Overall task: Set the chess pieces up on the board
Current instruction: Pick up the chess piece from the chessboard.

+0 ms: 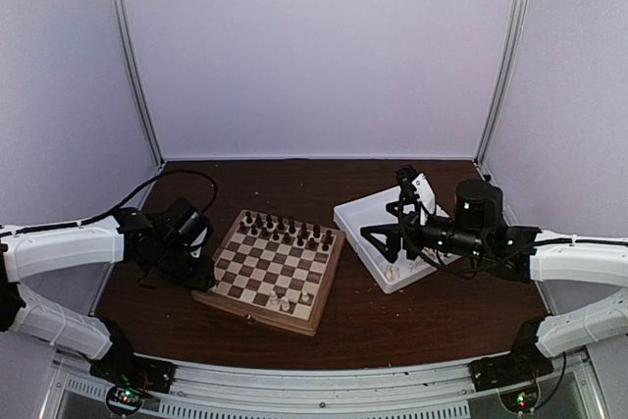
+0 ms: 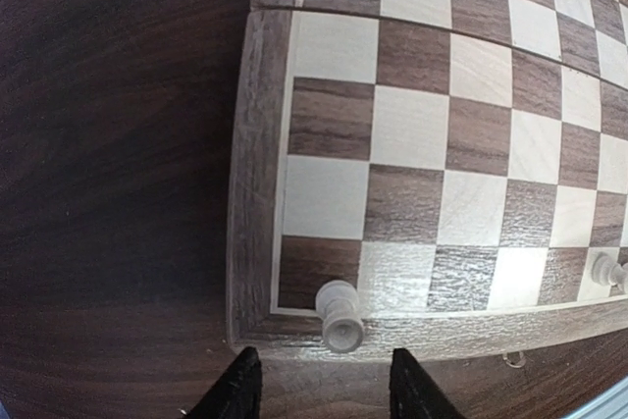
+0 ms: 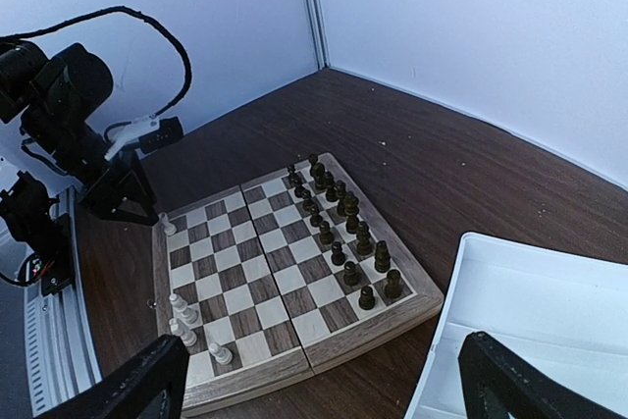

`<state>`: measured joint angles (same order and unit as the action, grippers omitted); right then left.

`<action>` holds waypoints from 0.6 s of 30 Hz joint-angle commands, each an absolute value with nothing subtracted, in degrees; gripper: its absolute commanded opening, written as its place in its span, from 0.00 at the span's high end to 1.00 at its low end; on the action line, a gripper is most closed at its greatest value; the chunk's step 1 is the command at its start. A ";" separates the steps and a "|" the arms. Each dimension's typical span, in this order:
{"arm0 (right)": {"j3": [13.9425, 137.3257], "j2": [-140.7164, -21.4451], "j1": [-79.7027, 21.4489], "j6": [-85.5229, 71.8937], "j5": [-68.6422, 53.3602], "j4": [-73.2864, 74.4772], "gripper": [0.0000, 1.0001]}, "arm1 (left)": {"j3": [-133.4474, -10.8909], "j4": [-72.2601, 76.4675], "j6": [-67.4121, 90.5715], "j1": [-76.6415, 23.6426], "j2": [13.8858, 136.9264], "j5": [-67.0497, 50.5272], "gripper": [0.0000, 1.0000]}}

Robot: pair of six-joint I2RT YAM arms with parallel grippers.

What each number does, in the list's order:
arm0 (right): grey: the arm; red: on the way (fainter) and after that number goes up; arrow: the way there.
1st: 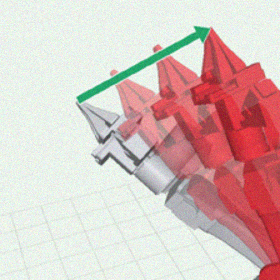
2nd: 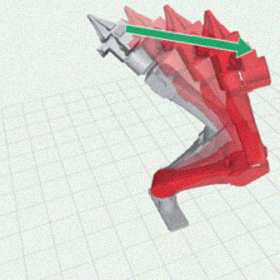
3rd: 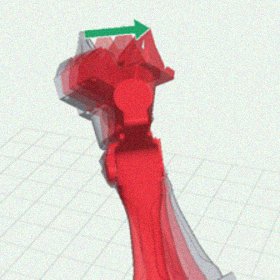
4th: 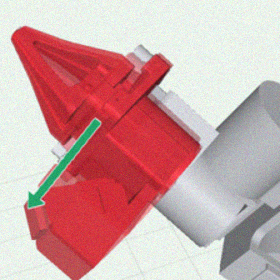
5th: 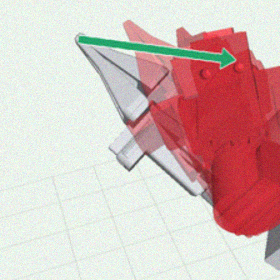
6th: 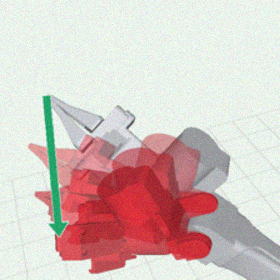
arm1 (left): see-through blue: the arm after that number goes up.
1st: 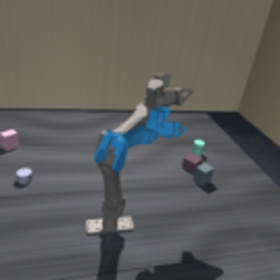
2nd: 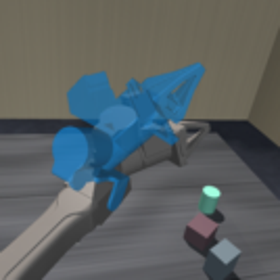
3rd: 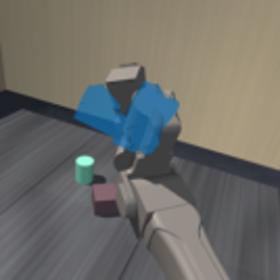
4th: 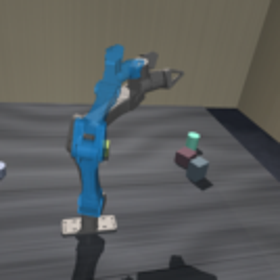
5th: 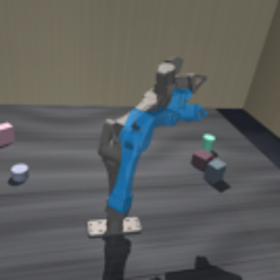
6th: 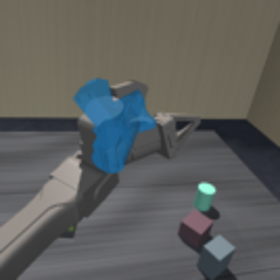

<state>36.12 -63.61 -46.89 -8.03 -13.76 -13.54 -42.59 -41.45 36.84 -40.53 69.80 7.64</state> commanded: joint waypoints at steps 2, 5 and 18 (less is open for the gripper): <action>35.67 -62.27 -46.63 -8.70 -14.47 -14.51 0.00 | -43.90 -38.31 36.37 -39.65 71.79 5.57 0.61; 35.44 -62.22 -46.58 -8.70 -14.35 -14.50 0.00 | -43.86 -37.69 36.29 -39.42 72.61 5.06 0.64; 35.25 -62.18 -46.58 -8.57 -14.02 -14.44 0.00 | -44.46 -36.74 35.86 -39.19 75.66 5.01 0.76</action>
